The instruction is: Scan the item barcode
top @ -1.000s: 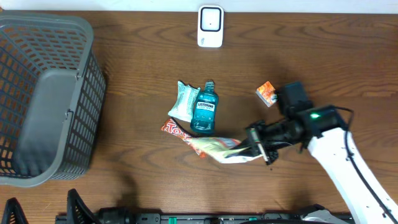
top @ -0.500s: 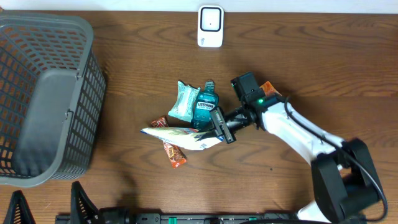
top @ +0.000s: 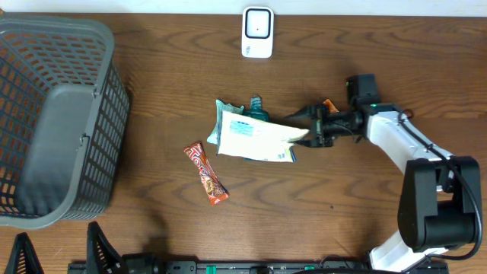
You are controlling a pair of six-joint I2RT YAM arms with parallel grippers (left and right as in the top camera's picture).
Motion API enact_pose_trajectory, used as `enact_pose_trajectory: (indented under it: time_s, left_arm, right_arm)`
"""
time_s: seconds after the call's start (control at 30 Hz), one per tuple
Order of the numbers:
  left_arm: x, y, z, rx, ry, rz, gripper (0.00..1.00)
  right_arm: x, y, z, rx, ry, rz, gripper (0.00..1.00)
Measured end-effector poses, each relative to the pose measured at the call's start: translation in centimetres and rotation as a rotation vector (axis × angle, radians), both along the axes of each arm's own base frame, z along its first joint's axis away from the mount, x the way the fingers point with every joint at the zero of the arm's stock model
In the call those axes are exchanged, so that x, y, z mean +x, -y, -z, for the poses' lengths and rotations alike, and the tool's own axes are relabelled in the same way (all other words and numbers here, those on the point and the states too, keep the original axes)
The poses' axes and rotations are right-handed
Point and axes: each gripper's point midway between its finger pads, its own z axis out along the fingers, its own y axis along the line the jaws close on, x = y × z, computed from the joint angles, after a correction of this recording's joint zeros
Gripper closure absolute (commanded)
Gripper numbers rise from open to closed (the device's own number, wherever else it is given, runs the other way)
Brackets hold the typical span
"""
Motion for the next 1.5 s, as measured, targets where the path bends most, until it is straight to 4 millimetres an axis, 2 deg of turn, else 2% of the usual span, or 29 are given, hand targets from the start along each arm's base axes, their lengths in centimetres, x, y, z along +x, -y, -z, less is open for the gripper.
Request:
enact_pose_trajectory:
  time_s: [0.03, 0.17, 0.2, 0.23, 0.37, 0.4, 0.5, 0.6, 0.63, 0.7, 0.73, 0.8, 0.83, 0.97, 1.03, 1.13, 1.2, 1.33, 1.47, 1.5]
  left_arm:
    - [0.0, 0.0, 0.0, 0.000, 0.000, 0.000, 0.02]
    - [0.0, 0.0, 0.1, -0.001, -0.003, 0.000, 0.02]
    - [0.1, 0.0, 0.2, 0.000, -0.006, 0.000, 0.02]
    - [0.1, 0.0, 0.2, 0.000, -0.007, 0.000, 0.02]
    - [0.5, 0.0, 0.6, -0.002, -0.022, 0.000, 0.02]
    - [0.7, -0.1, 0.9, -0.002, -0.029, 0.000, 0.02]
    - [1.5, -0.1, 1.7, -0.004, -0.056, 0.000, 0.02]
    - [1.6, -0.1, 1.8, -0.004, -0.059, 0.000, 0.02]
    - [1.6, -0.1, 1.8, -0.004, -0.057, 0.000, 0.02]
    - [1.7, -0.1, 1.8, -0.004, -0.059, 0.000, 0.02]
    - [1.7, -0.1, 1.8, -0.004, -0.059, 0.000, 0.02]
    - [1.7, -0.1, 1.8, -0.004, -0.059, 0.000, 0.02]
    - [1.7, -0.1, 1.8, -0.004, -0.059, 0.000, 0.02]
    - [1.7, -0.1, 1.9, -0.004, -0.060, 0.000, 0.02]
    - [1.7, -0.1, 1.8, -0.004, -0.059, 0.000, 0.02]
    - [1.7, -0.1, 1.8, -0.004, -0.059, 0.000, 0.02]
    - [1.7, -0.1, 1.8, -0.004, -0.059, 0.000, 0.02]
    - [1.7, -0.1, 1.9, -0.004, -0.060, 0.000, 0.02]
    - [1.7, -0.1, 1.9, -0.004, -0.060, 0.000, 0.02]
    - [1.7, -0.1, 1.9, -0.004, -0.061, 0.000, 0.02]
  right_arm:
    - [0.5, 0.6, 0.3, -0.030, 0.048, -0.004, 0.41]
    - [2.1, 2.0, 0.9, -0.137, 0.291, -0.089, 0.43]
    - [2.2, 2.0, 0.9, -0.146, 0.318, -0.104, 0.51]
    - [2.3, 2.1, 1.0, -0.167, 0.388, -0.151, 0.74]
    - [1.8, 1.2, 1.0, -0.198, 0.515, -0.267, 0.79]
    - [1.7, 1.0, 0.9, -0.204, 0.541, -0.291, 0.85]
    - [1.0, 0.0, -0.4, -0.241, 0.643, -0.371, 0.89]
    - [0.2, 0.5, -2.9, -0.342, 0.735, -0.407, 0.80]
    - [-0.1, 1.3, -4.1, -0.417, 0.779, -0.420, 0.73]
    - [-0.1, 2.2, -5.9, -0.512, 0.854, -0.423, 0.75]
    - [-0.3, 2.4, -6.1, -0.539, 0.864, -0.432, 0.72]
    - [-0.9, 2.3, -6.3, -0.587, 0.881, -0.466, 0.46]
    - [-1.2, 2.1, -6.0, -0.605, 0.879, -0.488, 0.37]
    - [-2.4, 2.1, -4.7, -0.662, 0.828, -0.550, 0.13]
    - [-3.7, 2.8, -3.8, -0.695, 0.752, -0.573, 0.11]
    - [-7.0, 5.3, -1.7, -0.777, 0.508, -0.567, 0.06]
    - [-8.0, 5.9, -0.4, -0.804, 0.431, -0.544, 0.01]
    - [-7.5, 4.9, 3.5, -0.817, 0.501, -0.492, 0.01]
    - [-8.8, 4.5, 7.2, -0.811, 0.532, -0.489, 0.01]
    - [-9.1, 4.6, 7.5, -0.812, 0.525, -0.492, 0.01]
